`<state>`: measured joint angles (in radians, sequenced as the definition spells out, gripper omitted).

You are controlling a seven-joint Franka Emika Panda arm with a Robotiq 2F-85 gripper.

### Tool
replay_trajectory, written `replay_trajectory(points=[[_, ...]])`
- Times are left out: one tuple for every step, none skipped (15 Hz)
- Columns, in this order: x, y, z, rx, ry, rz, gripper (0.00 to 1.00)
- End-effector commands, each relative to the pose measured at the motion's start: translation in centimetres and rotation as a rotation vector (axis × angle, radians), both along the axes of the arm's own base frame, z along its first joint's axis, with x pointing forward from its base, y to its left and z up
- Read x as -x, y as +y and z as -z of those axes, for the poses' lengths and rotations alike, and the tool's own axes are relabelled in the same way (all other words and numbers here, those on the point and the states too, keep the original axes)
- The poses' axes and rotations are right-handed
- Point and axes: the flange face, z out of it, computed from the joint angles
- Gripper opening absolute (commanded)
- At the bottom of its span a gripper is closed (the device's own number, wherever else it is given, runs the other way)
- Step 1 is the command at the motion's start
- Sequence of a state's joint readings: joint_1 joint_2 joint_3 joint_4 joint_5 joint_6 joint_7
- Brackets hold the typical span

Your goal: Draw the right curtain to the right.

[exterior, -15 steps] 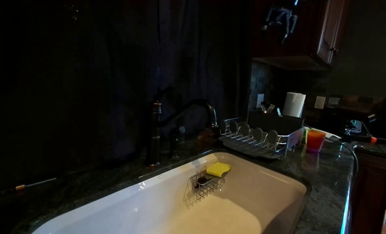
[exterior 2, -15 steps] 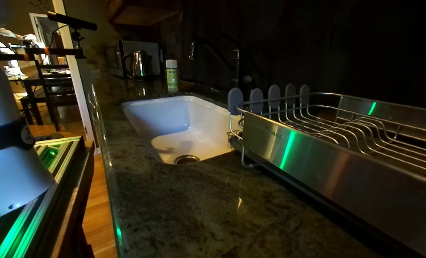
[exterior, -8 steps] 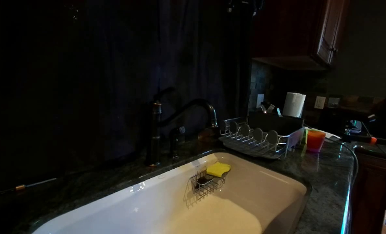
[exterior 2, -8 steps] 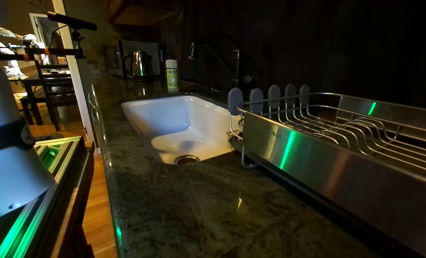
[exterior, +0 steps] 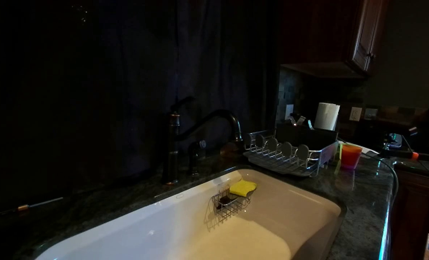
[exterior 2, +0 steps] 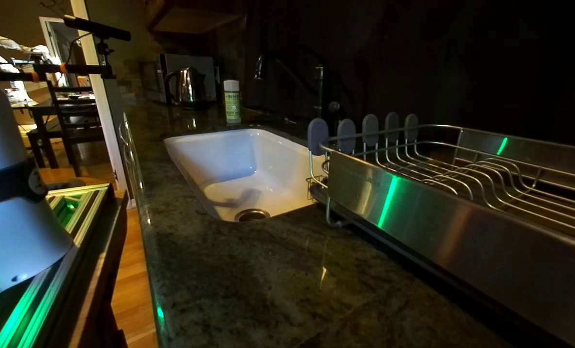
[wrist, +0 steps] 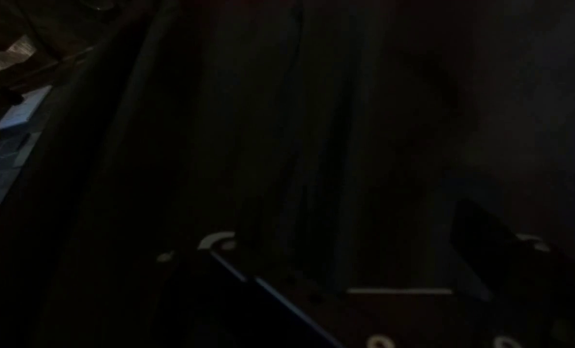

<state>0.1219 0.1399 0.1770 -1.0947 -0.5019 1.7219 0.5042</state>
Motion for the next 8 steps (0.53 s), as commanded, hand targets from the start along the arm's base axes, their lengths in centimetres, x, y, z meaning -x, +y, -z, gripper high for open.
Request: replay_trajectory(points=[[-0.2, 0.21, -0.13, -0.001, -0.006, -0.003, 1.0], [-0.35, 0.2, -0.16, -0.002, -0.008, -0.003, 1.0], [-0.45, 0.09, -0.19, -0.002, -0.01, -0.001, 1.0], [-0.5, -0.01, -0.24, -0.003, -0.011, 0.001, 1.0], [-0.5, -0.03, -0.3, -0.003, -0.013, 0.001, 1.0], [-0.49, -0.03, -0.34, -0.003, -0.014, 0.001, 1.0], [-0.49, -0.03, -0.36, -0.004, -0.014, 0.001, 1.0], [-0.5, -0.04, -0.36, -0.004, -0.014, 0.001, 1.0]])
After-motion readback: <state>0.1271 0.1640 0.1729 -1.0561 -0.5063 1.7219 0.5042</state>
